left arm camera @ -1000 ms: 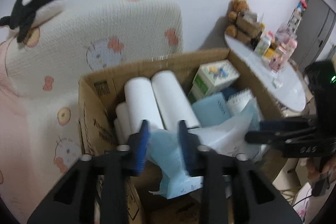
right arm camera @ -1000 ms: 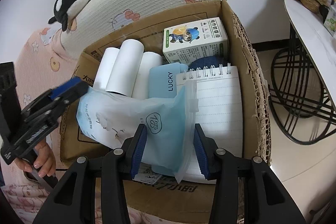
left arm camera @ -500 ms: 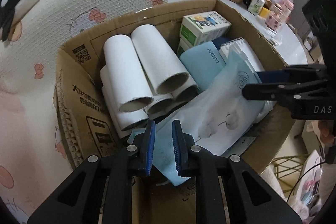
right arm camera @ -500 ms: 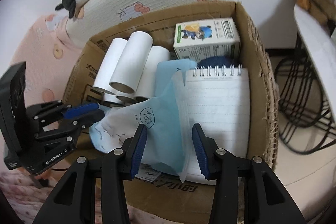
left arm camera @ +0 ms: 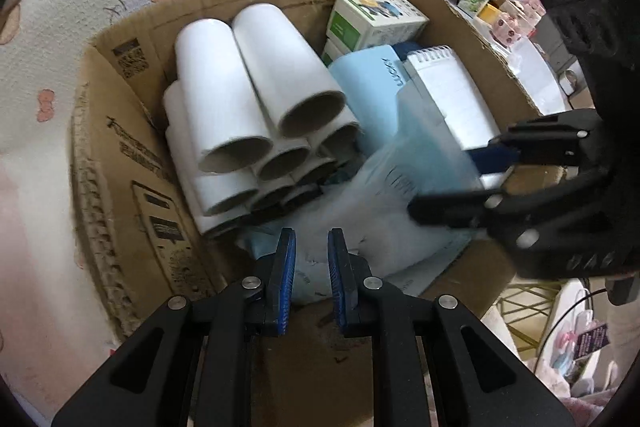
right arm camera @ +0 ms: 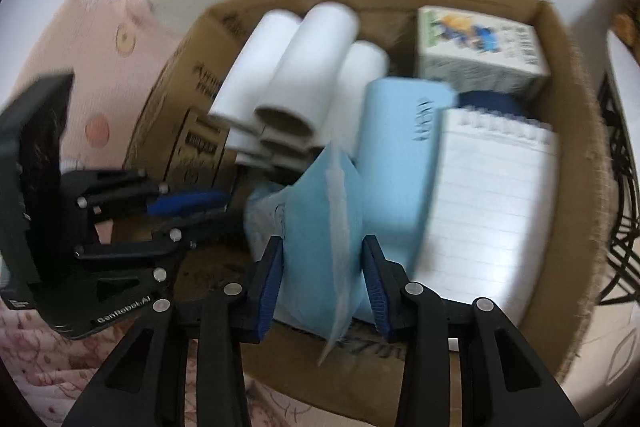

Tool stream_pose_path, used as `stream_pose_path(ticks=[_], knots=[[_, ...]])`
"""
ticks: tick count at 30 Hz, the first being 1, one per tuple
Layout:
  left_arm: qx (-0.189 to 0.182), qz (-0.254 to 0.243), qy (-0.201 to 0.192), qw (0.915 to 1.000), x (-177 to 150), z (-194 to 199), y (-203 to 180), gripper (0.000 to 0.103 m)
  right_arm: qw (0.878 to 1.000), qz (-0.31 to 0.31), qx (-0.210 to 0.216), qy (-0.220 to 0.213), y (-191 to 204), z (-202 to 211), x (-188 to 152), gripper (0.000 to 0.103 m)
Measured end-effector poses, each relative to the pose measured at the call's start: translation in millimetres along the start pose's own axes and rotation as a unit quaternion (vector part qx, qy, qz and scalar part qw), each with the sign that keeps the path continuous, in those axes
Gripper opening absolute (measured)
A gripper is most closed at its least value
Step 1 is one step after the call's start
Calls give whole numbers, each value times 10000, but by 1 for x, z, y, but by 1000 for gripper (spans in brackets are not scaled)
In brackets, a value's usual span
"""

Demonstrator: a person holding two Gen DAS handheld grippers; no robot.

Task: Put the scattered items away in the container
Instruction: 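Press the cotton pad pack down into the box with the left gripper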

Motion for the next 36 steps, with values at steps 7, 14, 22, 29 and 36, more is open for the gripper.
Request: stream_pose_path(ticks=[7,14,22,29,36], knots=[[69,-15,-370,9993,0,24,9,18,9978,398,-125,508,24,-29,4,35],[-184,132,-582,9980,4,41,11,18,9955,301,279,858,41,-51,9,34],[-239,62,-527,9983,5,43,9,20,9937,448,-217,1007,40,-56,9,37],[-230,-297,-532,9979,8,39,-9,38,9966,225,-271,740,28,-29,10,57],[-588,-106,-185,9980,10,19,-16,11,9965,360,-744,122,11,18,11,60]])
Point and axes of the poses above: each gripper's, at about its wrist camera, not at the fingertips, and z roughly against the way its jaws point, y to its left, x to its top, the point moved 7 cm from there along -z, roughly the way its jaws point, and after that the axes turned 6 degrees about -x, right-handed, at the moved point
